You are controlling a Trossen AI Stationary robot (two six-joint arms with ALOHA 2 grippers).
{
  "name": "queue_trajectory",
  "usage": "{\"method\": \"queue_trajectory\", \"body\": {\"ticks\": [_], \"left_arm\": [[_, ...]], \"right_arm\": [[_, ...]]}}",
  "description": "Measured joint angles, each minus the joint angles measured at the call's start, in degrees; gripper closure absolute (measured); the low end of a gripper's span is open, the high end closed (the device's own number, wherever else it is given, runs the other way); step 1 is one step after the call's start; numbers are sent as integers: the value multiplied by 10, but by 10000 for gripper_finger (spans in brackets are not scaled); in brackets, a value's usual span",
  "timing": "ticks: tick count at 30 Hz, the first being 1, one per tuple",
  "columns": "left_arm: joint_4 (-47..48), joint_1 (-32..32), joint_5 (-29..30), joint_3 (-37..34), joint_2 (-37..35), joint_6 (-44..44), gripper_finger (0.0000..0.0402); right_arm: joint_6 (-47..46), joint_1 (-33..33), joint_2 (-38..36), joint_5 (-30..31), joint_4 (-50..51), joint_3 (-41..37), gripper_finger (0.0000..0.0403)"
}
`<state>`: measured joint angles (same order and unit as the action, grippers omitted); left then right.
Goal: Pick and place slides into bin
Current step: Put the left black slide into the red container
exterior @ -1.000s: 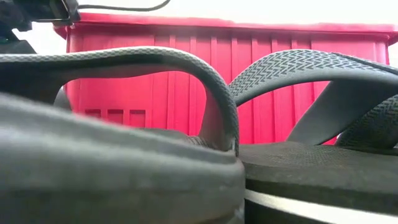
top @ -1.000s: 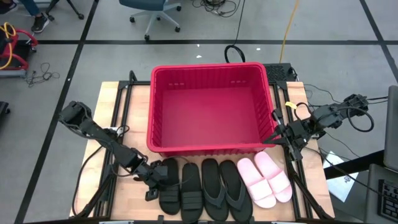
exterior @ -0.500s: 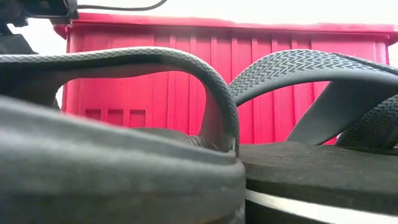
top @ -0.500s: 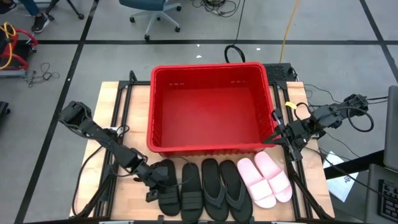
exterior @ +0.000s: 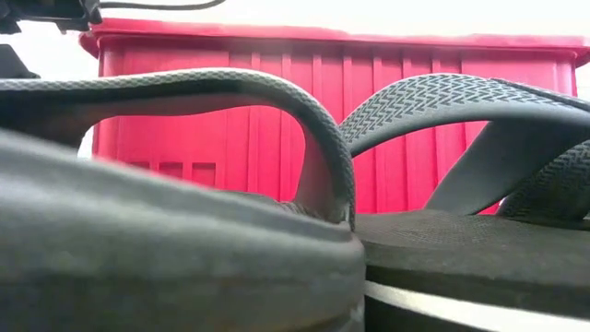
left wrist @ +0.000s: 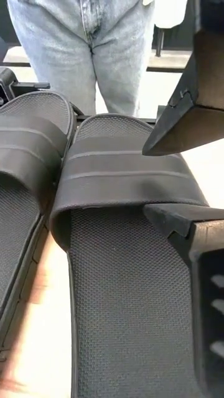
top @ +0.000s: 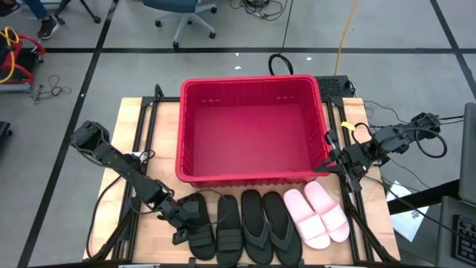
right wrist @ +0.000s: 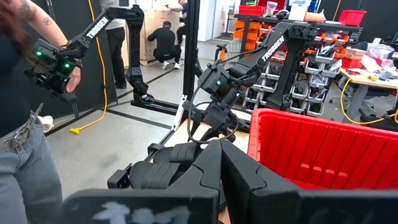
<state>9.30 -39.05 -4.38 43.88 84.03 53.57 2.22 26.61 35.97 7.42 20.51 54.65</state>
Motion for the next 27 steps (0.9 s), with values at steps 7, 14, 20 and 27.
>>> {"method": "queue_trajectory", "body": {"ticks": [7, 14, 20, 27], "left_arm": [[-23, -5, -18, 1, 46, 36, 273], [-84, 0, -36, 0, 62, 39, 278], [-100, 1, -40, 0, 61, 51, 345], [-101, 1, -42, 0, 61, 56, 391]], "right_arm": [[1, 0, 0, 0, 0, 0, 403], [4, 0, -1, 0, 0, 0, 403], [4, 0, -1, 0, 0, 0, 403], [4, 0, -1, 0, 0, 0, 403]]}}
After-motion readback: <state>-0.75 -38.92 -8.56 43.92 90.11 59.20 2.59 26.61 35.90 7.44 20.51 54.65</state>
